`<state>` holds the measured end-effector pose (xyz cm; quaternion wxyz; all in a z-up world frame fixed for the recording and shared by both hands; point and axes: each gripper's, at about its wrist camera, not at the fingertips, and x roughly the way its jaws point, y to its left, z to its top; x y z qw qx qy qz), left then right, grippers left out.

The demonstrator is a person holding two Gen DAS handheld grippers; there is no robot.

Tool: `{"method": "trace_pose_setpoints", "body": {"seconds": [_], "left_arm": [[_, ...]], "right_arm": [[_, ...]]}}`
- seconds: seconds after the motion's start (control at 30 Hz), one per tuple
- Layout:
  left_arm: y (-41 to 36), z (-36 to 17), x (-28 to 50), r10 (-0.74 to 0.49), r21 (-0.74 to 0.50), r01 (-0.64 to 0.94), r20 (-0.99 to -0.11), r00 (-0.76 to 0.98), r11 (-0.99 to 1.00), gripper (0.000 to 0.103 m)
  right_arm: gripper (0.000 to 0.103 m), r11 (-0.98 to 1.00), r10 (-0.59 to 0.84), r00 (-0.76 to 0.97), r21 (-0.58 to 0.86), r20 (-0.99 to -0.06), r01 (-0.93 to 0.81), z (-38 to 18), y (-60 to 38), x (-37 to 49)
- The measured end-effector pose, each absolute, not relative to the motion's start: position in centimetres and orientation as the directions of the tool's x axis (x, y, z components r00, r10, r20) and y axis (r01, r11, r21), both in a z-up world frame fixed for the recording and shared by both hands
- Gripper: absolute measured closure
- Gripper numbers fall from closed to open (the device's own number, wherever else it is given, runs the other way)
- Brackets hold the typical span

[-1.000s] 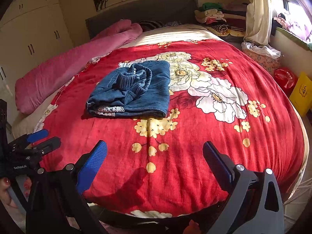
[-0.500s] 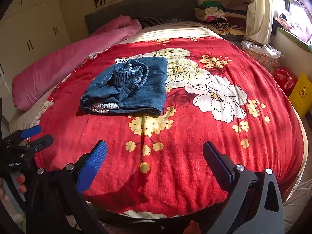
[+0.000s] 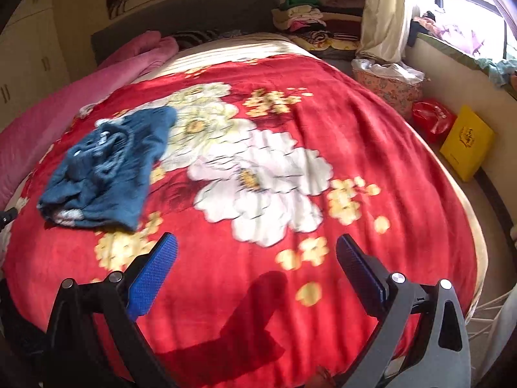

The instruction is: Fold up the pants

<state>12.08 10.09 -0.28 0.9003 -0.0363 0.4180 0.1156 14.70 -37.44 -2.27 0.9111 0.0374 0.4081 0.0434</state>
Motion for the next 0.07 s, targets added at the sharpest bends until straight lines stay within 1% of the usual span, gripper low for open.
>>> {"method": "trace_pose_setpoints", "body": {"seconds": [0.07], "left_arm": [[13.2, -1.7, 15.2, 0.244, 0.078, -0.301, -0.787, 0.567, 0.95, 0.01]], "right_arm": [[0.005, 0.996, 0.034, 0.658, 0.08, -0.752, 0.04, -2.9, -40.7, 17.8]]}}
